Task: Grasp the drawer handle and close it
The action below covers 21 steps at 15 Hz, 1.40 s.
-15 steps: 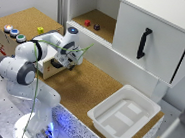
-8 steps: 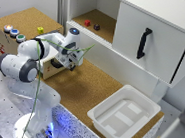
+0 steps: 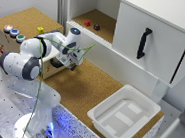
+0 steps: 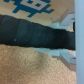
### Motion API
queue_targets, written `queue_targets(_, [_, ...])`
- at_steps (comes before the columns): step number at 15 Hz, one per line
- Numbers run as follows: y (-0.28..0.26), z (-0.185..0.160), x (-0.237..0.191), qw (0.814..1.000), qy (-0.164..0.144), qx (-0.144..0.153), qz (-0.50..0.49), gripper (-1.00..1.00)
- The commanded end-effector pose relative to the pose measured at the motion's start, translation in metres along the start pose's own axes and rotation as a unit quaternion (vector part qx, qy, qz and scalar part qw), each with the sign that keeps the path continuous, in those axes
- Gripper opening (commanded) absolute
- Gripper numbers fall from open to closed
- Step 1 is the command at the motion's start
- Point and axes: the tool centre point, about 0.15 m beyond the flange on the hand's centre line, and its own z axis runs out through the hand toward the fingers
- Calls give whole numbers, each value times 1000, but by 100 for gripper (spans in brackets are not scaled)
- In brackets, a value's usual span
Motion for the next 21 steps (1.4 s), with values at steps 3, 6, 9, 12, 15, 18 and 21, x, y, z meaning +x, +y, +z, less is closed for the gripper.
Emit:
queue_targets(3, [-70, 38, 32, 998, -40, 33, -40, -100])
queue_targets(6, [-97, 49, 40, 997, -43, 42, -57, -100])
queue_targets(9, [-131, 62, 47, 994, -52, 44, -82, -100])
queue_targets(12, [-168, 73, 51, 991, -55, 51, -109, -100])
queue_targets(15, [-198, 78, 53, 988, -52, 64, -129, -100])
queue_targets(18, [-210, 60, 50, 990, -32, 59, -127, 100])
queue_targets(21, [-191, 5, 42, 994, 33, 40, -98, 100])
